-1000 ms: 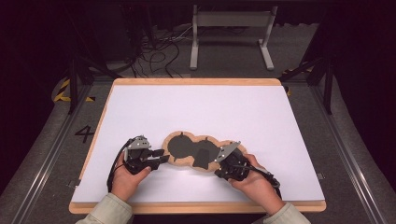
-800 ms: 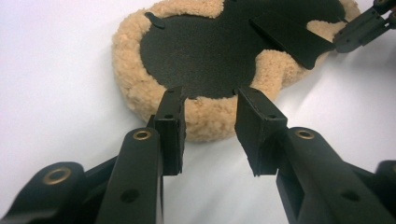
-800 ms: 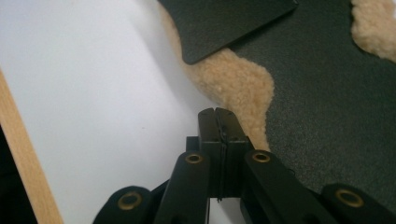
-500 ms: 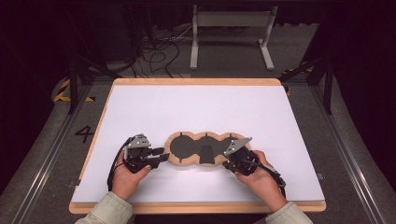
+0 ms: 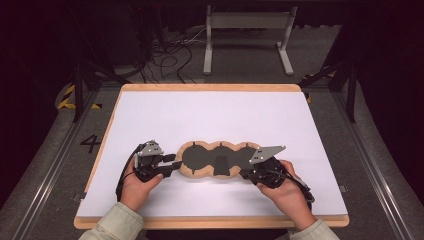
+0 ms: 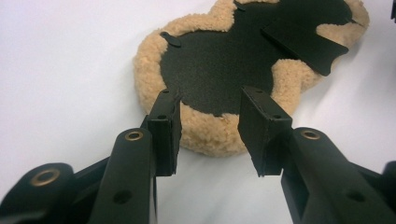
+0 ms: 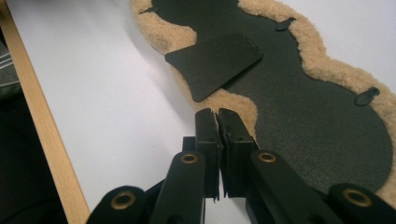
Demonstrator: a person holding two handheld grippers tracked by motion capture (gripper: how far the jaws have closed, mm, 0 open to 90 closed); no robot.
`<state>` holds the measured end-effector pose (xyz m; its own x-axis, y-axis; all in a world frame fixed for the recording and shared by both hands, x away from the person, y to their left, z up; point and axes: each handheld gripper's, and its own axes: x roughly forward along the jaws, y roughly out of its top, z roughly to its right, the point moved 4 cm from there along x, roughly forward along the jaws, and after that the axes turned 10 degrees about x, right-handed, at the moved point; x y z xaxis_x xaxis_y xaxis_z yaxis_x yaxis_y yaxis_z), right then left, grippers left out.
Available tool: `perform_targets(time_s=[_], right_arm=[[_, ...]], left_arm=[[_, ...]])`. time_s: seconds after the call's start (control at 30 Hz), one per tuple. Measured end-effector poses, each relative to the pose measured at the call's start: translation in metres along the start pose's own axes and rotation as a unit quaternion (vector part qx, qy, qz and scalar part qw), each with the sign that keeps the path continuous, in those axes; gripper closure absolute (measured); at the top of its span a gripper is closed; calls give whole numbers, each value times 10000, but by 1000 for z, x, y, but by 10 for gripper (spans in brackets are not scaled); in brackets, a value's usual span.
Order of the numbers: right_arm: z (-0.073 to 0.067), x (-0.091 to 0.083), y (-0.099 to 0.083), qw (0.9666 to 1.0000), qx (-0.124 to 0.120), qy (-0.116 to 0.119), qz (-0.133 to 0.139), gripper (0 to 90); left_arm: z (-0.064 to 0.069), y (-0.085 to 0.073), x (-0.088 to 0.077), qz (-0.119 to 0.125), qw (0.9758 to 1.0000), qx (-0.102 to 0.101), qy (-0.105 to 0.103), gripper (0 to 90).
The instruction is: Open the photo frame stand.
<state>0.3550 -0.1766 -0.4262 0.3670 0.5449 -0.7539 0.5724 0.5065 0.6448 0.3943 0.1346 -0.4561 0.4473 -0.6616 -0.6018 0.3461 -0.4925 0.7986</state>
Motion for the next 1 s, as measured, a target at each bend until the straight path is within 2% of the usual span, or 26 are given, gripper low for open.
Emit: perform_targets(time_s=[0.17,0.33,0.57,0.73,1.0], right_arm=[[-1,4,-2,10000,58,53,-22,852],[-4,9,-3,9999,-5,100,-8,863],[-5,18,-6,9998,35,85,152,900],[-5,31,-10,9999,52,148,-7,900],[-6,42,-11,9999,73,123,-83,900]], left_arm=[[-3,-1,2,-19,10000,-37,47,589],[-5,0,2,-7,9999,-51,105,582],[-4,1,2,48,9999,11,160,558],[-6,1,0,102,9998,-12,191,550],[-8,0,-1,162,9995,-29,251,520]])
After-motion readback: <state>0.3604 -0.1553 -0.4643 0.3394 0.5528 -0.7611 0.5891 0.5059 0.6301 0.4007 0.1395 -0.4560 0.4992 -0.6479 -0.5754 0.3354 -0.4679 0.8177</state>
